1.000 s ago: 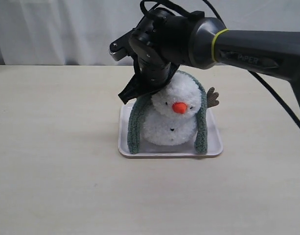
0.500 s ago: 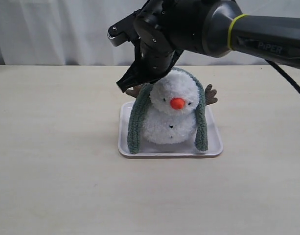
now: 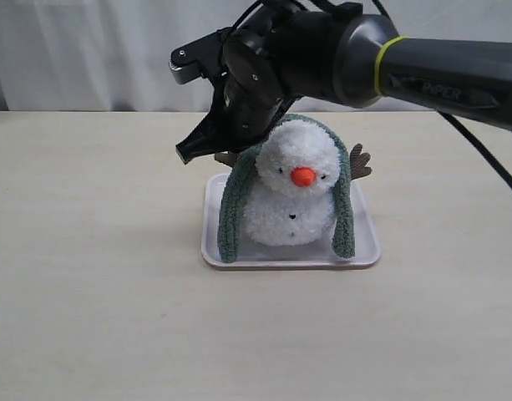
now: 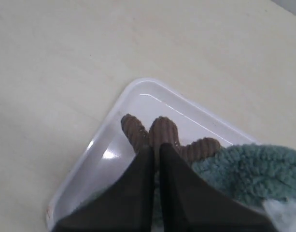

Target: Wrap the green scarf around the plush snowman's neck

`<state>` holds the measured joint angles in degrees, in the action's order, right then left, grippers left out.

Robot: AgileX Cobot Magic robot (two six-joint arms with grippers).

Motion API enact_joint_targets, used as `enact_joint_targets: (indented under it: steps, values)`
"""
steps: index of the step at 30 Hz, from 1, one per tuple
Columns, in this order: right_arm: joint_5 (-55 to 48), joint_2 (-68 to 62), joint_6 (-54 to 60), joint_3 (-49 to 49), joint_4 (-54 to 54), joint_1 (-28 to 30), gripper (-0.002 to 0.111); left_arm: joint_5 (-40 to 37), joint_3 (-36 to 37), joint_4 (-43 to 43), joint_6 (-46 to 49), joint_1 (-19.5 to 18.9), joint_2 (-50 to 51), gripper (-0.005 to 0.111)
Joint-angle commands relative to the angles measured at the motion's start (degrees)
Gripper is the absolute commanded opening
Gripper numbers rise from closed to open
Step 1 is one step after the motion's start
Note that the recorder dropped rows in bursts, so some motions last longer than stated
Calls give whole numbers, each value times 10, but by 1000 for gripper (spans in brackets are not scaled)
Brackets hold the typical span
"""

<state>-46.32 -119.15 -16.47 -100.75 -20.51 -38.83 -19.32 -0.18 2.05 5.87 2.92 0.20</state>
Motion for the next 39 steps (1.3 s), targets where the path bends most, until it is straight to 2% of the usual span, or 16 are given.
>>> enact_joint_targets:
  steps: [1, 13, 23, 29, 31, 33, 36, 39]
  values:
    - [-11, -21, 4, -2, 3, 1, 4, 9, 2, 2, 1, 4, -2, 0]
    - [-106, -29, 12, -2, 4, 1, 4, 9, 2, 2, 1, 4, -2, 0]
    - [-119, -9, 56, -2, 39, 1, 4, 9, 2, 2, 1, 4, -2, 0]
    - [-126, 16, 114, -2, 129, 1, 5, 9, 2, 2, 1, 4, -2, 0]
    - [-132, 19, 146, -2, 187, 1, 10, 7, 2, 2, 1, 4, -2, 0]
    - [-140, 20, 178, -1, 253, 1, 20, 7, 2, 2, 1, 4, -2, 0]
    - [-144, 19, 210, 11, 330, 1, 41, 7, 2, 2, 1, 4, -2, 0]
    - [-155, 19, 201, 32, 342, 1, 63, 7, 2, 2, 1, 4, -2, 0]
